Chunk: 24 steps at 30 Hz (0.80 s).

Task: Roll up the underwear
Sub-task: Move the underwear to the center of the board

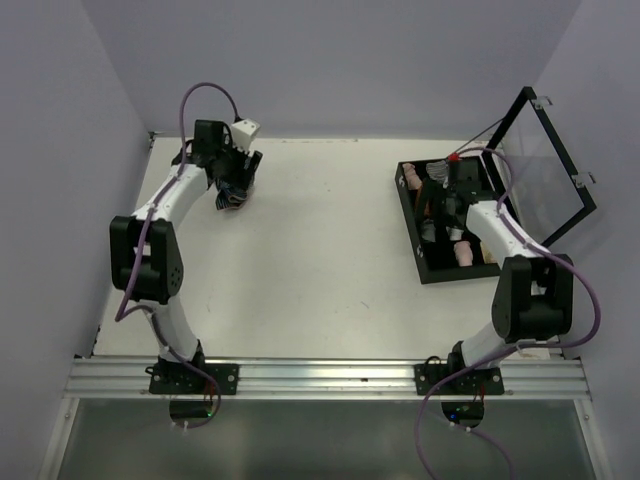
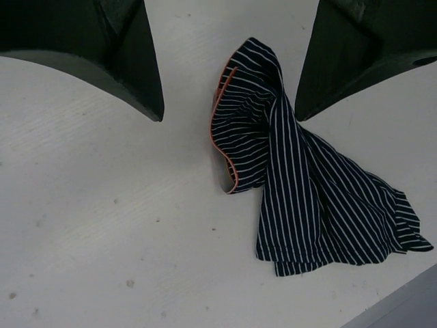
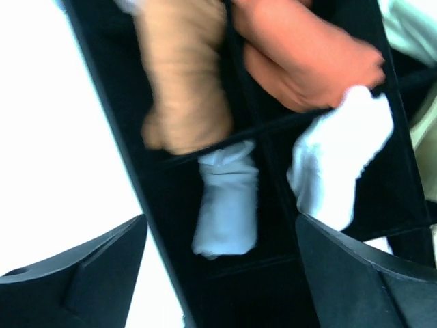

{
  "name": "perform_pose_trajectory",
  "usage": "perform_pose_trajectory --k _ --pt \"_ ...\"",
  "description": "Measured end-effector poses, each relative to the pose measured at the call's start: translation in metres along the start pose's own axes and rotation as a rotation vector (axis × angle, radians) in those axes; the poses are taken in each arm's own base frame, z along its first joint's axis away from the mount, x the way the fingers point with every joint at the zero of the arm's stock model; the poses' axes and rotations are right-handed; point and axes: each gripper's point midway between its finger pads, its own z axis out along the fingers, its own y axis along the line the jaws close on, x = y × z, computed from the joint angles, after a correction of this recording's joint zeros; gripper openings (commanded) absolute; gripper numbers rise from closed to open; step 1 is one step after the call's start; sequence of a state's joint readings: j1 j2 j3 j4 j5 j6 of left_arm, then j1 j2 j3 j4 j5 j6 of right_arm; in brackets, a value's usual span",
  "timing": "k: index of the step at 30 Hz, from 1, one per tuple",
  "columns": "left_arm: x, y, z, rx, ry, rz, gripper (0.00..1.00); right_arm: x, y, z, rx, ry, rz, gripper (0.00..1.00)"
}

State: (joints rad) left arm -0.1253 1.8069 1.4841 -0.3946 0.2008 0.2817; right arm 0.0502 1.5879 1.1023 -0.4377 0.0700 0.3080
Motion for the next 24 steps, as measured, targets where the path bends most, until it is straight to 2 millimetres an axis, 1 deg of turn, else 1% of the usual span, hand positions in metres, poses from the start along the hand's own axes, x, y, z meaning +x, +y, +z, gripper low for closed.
perform_pose_trajectory --k 1,3,7,10,11,12,13,14,16,17,18,19,20,21,22,23,24 --pt "0.004 0.008 0.009 -0.010 0.022 0.008 0.78 -0.005 0.004 -0.005 -0.015 -0.007 -0.023 0.98" --pt "0.021 0.019 0.027 -0.021 0.084 0.027 0.74 -0.015 0.013 -0.014 -0.050 -0.026 -0.077 0.98" --pt "0.071 0.024 0.056 -0.020 0.237 0.065 0.73 -0.029 0.034 -0.035 -0.131 -0.070 -0.200 0.98" --pt "0.107 0.023 0.068 -0.015 0.347 0.089 0.55 -0.034 0.052 -0.053 -0.202 -0.106 -0.294 0.98" --pt "0.115 0.023 0.069 -0.013 0.376 0.095 0.42 -0.034 0.060 -0.059 -0.234 -0.120 -0.331 0.98" --pt "0.121 0.021 0.070 -0.001 0.392 0.101 0.37 -0.034 0.069 -0.066 -0.266 -0.132 -0.370 0.98" --pt "0.122 0.021 0.069 0.003 0.397 0.115 0.33 -0.032 0.080 -0.071 -0.305 -0.139 -0.408 0.99" --pt "0.123 0.020 0.068 0.014 0.400 0.124 0.24 -0.029 0.090 -0.075 -0.339 -0.145 -0.446 0.99" --pt "0.127 0.013 0.066 0.051 0.401 0.142 0.19 -0.021 0.111 -0.082 -0.408 -0.150 -0.514 0.98" --pt "0.128 0.007 0.064 0.075 0.392 0.147 0.12 -0.016 0.121 -0.085 -0.444 -0.147 -0.545 0.97" --pt "0.128 -0.001 0.059 0.106 0.384 0.143 0.10 -0.011 0.129 -0.086 -0.475 -0.142 -0.569 0.97" --pt "0.129 -0.013 0.054 0.148 0.376 0.138 0.06 -0.007 0.136 -0.086 -0.502 -0.136 -0.589 0.95" --pt "0.129 -0.027 0.050 0.189 0.372 0.126 0.09 -0.004 0.141 -0.085 -0.524 -0.128 -0.602 0.95" --pt "0.129 -0.048 0.044 0.254 0.366 0.100 0.21 -0.003 0.145 -0.083 -0.539 -0.119 -0.607 0.95" --pt "0.126 -0.071 0.041 0.316 0.359 0.079 0.50 0.000 0.150 -0.078 -0.553 -0.103 -0.610 0.94" --pt "0.120 -0.090 0.039 0.370 0.347 0.064 0.65 0.001 0.154 -0.073 -0.567 -0.088 -0.609 0.94" --pt "0.110 -0.120 0.037 0.446 0.324 0.024 0.80 0.002 0.158 -0.067 -0.579 -0.069 -0.604 0.94"
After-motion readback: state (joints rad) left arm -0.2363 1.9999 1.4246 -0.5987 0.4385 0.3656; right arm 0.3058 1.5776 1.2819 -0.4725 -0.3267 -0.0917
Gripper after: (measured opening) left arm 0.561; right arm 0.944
